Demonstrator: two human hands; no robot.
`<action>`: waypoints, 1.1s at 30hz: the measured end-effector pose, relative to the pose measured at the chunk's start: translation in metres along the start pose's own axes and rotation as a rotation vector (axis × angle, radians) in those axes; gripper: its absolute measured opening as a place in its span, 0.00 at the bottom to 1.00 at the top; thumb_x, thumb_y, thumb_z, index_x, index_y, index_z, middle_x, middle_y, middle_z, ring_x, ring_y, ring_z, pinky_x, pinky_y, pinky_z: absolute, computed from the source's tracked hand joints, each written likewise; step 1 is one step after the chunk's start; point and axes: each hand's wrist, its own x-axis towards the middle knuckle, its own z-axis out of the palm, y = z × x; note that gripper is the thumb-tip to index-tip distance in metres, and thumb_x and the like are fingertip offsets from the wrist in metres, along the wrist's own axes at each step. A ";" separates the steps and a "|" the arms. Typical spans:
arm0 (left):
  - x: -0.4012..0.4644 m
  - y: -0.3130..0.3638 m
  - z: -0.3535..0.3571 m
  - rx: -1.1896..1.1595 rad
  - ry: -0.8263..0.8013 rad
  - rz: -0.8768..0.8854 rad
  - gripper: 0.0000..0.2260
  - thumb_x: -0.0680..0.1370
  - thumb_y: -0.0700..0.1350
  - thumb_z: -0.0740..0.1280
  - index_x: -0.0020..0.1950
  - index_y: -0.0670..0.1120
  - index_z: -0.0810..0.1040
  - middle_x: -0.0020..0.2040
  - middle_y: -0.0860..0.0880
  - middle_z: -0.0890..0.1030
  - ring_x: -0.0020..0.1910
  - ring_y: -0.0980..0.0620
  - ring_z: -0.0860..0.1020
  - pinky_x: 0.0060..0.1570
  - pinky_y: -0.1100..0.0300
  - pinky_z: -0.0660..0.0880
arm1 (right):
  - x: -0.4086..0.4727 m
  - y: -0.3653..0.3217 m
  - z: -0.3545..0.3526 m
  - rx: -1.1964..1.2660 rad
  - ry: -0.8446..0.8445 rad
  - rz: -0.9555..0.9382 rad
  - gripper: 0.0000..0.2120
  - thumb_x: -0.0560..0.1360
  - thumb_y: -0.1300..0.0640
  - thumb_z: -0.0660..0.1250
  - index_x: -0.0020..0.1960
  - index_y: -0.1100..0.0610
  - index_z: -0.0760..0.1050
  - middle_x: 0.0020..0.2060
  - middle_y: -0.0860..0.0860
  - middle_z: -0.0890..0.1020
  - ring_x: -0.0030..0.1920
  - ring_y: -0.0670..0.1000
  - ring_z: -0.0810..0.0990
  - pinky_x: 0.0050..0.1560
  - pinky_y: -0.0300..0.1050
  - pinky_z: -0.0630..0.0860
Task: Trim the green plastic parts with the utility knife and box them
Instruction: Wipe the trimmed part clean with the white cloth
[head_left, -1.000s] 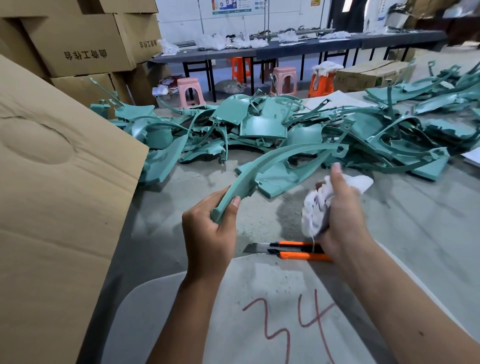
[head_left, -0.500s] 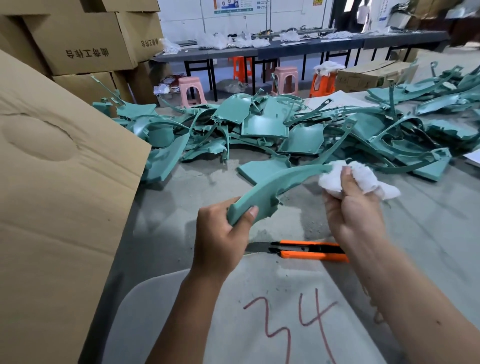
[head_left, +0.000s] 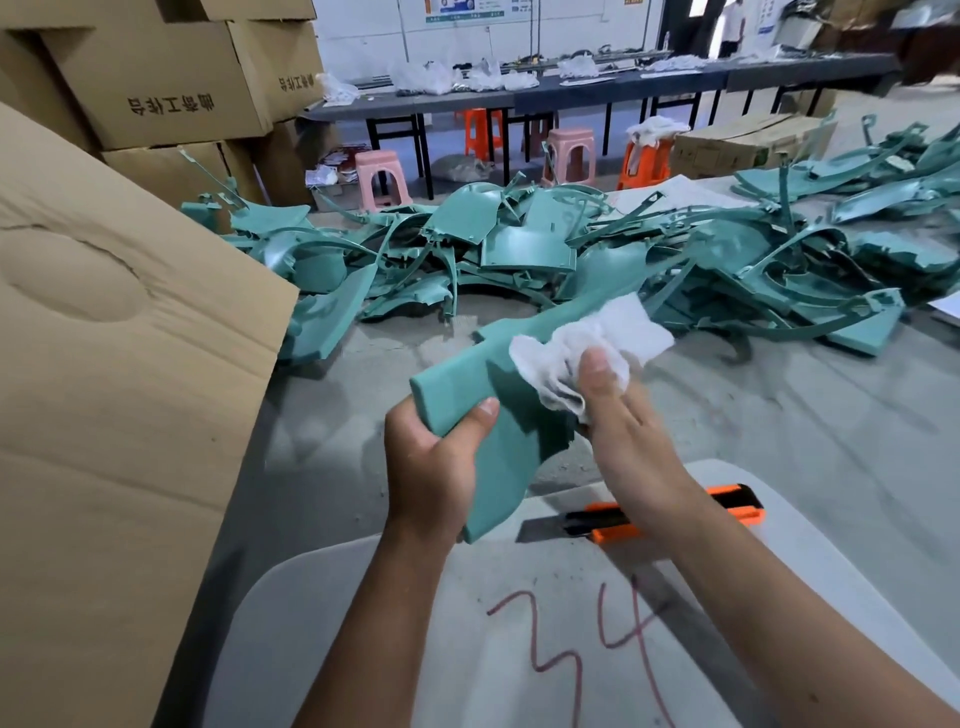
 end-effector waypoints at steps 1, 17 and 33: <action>-0.001 0.000 -0.001 0.053 -0.027 0.056 0.07 0.69 0.45 0.74 0.45 0.52 0.86 0.42 0.50 0.87 0.41 0.48 0.86 0.38 0.55 0.82 | 0.002 0.001 0.001 -0.101 0.034 -0.041 0.16 0.82 0.43 0.63 0.43 0.50 0.83 0.38 0.45 0.84 0.41 0.41 0.81 0.43 0.43 0.76; 0.007 0.013 -0.006 -0.354 0.137 -0.218 0.10 0.74 0.35 0.72 0.54 0.40 0.83 0.50 0.39 0.86 0.47 0.37 0.85 0.40 0.46 0.83 | 0.004 0.004 -0.003 -0.021 -0.015 -0.022 0.13 0.80 0.54 0.63 0.37 0.51 0.78 0.26 0.42 0.75 0.27 0.40 0.71 0.32 0.36 0.71; 0.009 0.007 0.006 -0.512 0.113 -0.379 0.23 0.73 0.50 0.73 0.66 0.42 0.80 0.59 0.42 0.85 0.59 0.40 0.83 0.60 0.42 0.79 | -0.008 0.002 0.024 -0.140 -0.079 -0.015 0.09 0.82 0.60 0.68 0.43 0.57 0.79 0.32 0.43 0.81 0.34 0.42 0.78 0.38 0.38 0.74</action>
